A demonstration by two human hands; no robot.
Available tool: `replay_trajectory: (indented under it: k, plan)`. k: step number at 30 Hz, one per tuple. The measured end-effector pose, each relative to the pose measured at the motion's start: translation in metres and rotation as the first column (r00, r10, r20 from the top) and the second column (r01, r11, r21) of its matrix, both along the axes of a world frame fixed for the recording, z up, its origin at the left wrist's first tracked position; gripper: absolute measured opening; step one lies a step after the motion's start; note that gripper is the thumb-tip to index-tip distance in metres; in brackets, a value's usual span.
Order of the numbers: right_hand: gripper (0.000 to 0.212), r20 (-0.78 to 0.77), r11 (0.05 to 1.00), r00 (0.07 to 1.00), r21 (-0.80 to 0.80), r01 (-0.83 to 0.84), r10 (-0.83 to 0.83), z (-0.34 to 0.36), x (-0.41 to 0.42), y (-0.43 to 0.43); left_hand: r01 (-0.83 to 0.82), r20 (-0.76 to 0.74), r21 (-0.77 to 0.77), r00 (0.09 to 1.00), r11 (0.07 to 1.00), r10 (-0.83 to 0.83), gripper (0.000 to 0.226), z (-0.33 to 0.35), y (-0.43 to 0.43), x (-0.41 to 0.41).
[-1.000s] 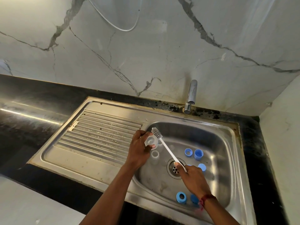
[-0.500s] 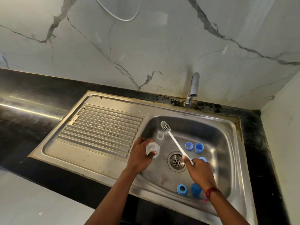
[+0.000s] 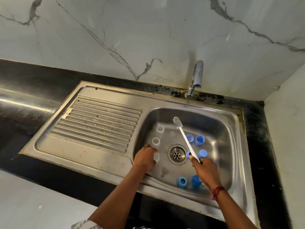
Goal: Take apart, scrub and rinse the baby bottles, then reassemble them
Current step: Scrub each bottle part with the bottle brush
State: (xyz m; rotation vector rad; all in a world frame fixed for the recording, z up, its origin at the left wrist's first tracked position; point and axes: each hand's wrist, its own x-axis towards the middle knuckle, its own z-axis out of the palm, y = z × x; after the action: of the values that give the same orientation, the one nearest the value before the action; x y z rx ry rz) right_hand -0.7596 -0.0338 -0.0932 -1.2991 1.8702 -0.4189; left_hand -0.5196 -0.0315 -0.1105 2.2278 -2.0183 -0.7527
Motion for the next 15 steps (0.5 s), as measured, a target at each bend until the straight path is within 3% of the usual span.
replay_trajectory:
  k: [15]
  plan:
    - [0.044,0.054,0.995,0.998,0.102,0.010,-0.016,-0.009,-0.001,-0.025,-0.041,0.046,0.112,0.998,0.993,0.036,0.047,-0.039,-0.024,-0.007]
